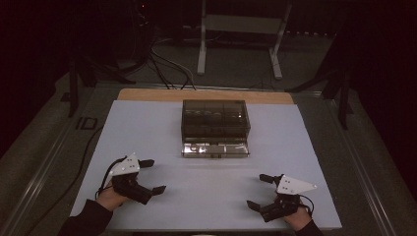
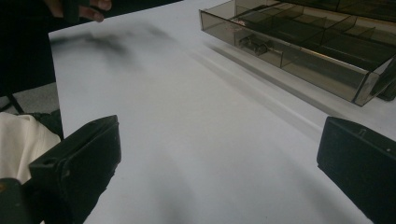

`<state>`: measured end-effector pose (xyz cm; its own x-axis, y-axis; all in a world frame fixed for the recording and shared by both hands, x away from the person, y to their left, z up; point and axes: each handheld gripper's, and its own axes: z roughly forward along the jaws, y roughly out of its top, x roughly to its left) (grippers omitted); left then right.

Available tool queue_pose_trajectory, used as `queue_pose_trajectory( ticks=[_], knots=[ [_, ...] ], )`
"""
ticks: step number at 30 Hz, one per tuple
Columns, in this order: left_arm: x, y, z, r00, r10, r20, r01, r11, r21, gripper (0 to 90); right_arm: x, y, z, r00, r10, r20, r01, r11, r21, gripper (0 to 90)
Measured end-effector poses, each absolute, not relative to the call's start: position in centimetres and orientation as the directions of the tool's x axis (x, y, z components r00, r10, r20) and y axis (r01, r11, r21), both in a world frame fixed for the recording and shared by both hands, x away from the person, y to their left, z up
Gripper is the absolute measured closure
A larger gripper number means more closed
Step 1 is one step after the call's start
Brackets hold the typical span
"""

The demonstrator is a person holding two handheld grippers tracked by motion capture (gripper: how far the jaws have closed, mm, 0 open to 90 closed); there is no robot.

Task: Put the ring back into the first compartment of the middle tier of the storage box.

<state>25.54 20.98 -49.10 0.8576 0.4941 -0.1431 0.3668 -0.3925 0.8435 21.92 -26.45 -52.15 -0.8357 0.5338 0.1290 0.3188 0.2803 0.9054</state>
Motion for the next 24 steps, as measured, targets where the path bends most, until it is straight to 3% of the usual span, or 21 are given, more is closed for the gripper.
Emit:
queue_pose_trajectory(
  ticks=[24],
  knots=[
    [23.3,24.4,-51.8,0.806,0.565,-0.177,0.442,-0.376,0.814,0.9,21.9,-26.4,-52.2,-0.838,0.528,0.138,0.327,0.283,0.902,0.0]
  ],
)
